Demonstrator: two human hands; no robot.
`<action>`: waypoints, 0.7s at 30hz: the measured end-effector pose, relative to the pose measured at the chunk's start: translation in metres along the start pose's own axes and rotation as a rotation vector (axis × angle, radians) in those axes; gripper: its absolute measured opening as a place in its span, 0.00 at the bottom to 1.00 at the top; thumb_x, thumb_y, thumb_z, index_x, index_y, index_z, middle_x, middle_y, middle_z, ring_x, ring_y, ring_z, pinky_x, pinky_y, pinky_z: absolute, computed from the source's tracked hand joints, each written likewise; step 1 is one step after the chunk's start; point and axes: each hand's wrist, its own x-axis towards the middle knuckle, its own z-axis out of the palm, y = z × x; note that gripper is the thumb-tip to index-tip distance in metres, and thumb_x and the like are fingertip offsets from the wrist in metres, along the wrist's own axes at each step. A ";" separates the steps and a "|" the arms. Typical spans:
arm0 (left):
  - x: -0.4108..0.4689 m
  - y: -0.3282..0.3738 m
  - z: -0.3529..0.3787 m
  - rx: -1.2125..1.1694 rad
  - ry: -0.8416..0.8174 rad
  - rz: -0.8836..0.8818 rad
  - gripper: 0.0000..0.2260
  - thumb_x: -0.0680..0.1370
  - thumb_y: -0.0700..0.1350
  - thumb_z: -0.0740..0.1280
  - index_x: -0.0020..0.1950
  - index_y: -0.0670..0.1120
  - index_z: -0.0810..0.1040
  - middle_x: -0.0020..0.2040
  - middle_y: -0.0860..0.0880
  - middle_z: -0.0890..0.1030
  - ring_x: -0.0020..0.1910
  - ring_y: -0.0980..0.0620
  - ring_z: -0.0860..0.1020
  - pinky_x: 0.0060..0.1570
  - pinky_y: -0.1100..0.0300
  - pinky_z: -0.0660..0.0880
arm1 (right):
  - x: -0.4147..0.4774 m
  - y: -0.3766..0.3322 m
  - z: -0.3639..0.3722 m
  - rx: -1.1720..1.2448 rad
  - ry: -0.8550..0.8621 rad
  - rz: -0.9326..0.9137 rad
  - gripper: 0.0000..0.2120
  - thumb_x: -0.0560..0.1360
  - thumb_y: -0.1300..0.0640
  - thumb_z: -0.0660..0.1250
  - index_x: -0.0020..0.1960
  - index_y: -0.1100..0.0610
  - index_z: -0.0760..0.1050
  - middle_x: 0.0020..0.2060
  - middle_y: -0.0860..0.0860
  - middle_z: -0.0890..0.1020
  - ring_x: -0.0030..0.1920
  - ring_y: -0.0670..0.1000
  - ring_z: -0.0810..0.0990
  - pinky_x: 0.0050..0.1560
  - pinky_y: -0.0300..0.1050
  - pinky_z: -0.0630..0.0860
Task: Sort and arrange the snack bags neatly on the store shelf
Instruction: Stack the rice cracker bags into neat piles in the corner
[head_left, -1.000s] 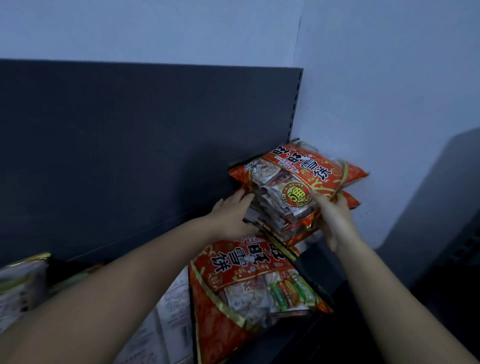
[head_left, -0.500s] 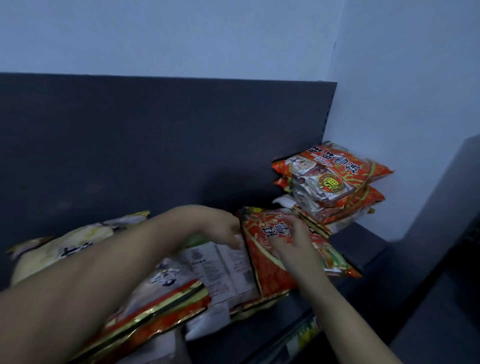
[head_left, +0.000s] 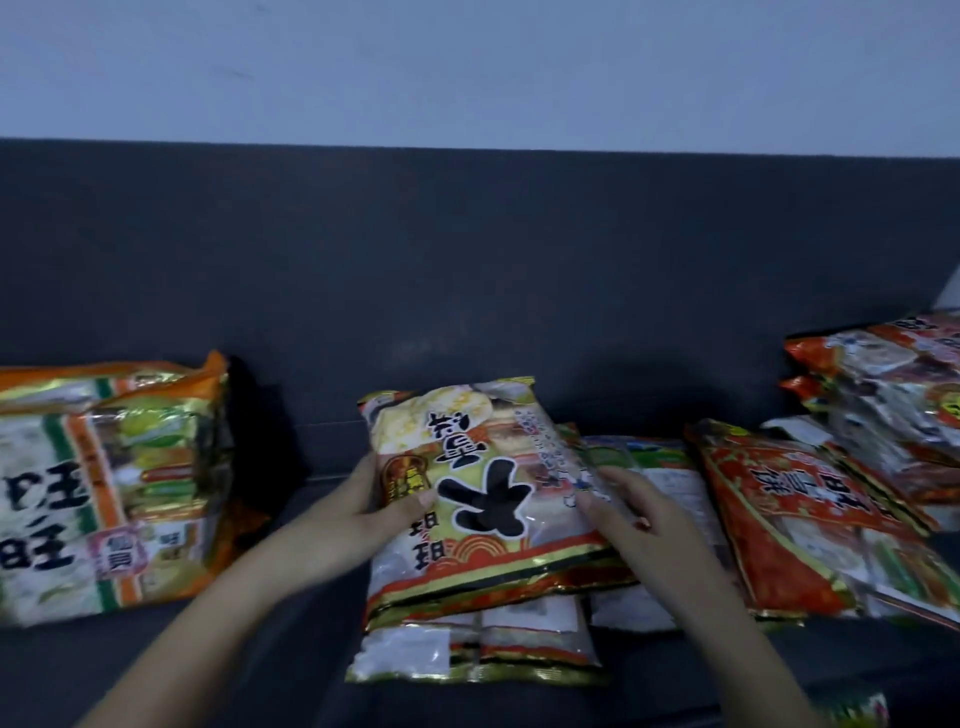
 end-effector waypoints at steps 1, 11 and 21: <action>-0.003 -0.001 0.009 -0.077 0.002 -0.014 0.30 0.70 0.64 0.69 0.66 0.57 0.61 0.53 0.59 0.81 0.48 0.63 0.81 0.46 0.69 0.76 | 0.002 -0.001 0.000 -0.018 -0.001 0.011 0.23 0.72 0.42 0.65 0.66 0.46 0.69 0.57 0.40 0.72 0.57 0.41 0.70 0.45 0.28 0.67; -0.016 -0.015 0.045 -0.429 0.210 0.118 0.31 0.76 0.45 0.70 0.72 0.58 0.56 0.58 0.55 0.80 0.54 0.53 0.81 0.57 0.53 0.77 | 0.000 -0.006 0.016 -0.239 0.054 -0.139 0.19 0.71 0.37 0.64 0.59 0.40 0.71 0.52 0.39 0.78 0.46 0.41 0.75 0.42 0.35 0.69; -0.045 -0.026 0.071 -0.464 0.407 0.273 0.36 0.74 0.39 0.69 0.74 0.56 0.53 0.68 0.65 0.65 0.61 0.74 0.69 0.57 0.72 0.71 | -0.020 0.007 0.023 0.252 0.073 -0.054 0.22 0.65 0.50 0.74 0.58 0.47 0.74 0.52 0.37 0.77 0.52 0.34 0.75 0.49 0.37 0.73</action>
